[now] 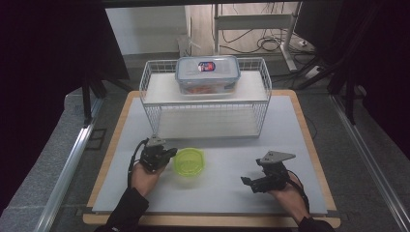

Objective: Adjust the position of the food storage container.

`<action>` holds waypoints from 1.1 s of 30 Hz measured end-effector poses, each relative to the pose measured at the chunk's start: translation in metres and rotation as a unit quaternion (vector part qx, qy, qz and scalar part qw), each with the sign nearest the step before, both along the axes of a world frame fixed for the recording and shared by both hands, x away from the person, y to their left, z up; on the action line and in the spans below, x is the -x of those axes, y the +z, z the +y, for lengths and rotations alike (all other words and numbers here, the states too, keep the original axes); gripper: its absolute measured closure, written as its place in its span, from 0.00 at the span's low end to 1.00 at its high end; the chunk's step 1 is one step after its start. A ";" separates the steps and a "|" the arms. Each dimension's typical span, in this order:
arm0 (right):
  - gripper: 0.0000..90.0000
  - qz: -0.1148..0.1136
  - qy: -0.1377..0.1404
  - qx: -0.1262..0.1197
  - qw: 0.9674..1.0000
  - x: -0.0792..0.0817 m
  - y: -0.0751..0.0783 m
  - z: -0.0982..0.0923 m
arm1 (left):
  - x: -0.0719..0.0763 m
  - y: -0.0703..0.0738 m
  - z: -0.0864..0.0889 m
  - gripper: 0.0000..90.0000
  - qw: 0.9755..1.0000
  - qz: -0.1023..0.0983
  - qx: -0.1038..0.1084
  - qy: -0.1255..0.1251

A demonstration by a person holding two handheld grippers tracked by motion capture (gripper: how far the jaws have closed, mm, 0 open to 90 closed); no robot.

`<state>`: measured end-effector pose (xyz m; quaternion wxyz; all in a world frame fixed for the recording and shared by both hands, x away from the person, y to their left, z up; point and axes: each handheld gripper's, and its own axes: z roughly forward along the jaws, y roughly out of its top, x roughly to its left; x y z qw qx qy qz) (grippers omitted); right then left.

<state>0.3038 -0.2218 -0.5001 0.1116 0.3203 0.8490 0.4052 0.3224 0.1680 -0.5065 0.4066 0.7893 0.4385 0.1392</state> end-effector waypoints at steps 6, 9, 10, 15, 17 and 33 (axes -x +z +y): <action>0.13 0.022 0.002 -0.009 1.000 -0.002 0.000 -0.002 | 0.007 0.001 -0.019 1.00 1.000 0.002 0.002 -0.020; 0.13 0.026 0.007 -0.009 1.000 -0.002 0.000 -0.003 | 0.010 0.002 -0.027 1.00 1.000 0.005 0.003 -0.029; 0.13 0.028 0.008 -0.010 1.000 -0.002 -0.001 -0.002 | 0.011 0.002 -0.029 1.00 0.999 0.007 0.004 -0.031; 0.12 0.028 0.015 -0.002 1.000 -0.002 -0.003 0.000 | 0.016 0.002 -0.039 1.00 0.999 0.012 0.009 -0.048; 0.12 0.028 0.016 0.000 0.999 -0.002 -0.003 0.000 | 0.018 0.002 -0.044 1.00 0.998 0.012 0.010 -0.054; 0.07 0.023 0.018 -0.001 1.000 -0.002 -0.004 0.000 | 0.023 0.001 -0.019 0.22 0.999 -0.028 -0.023 -0.038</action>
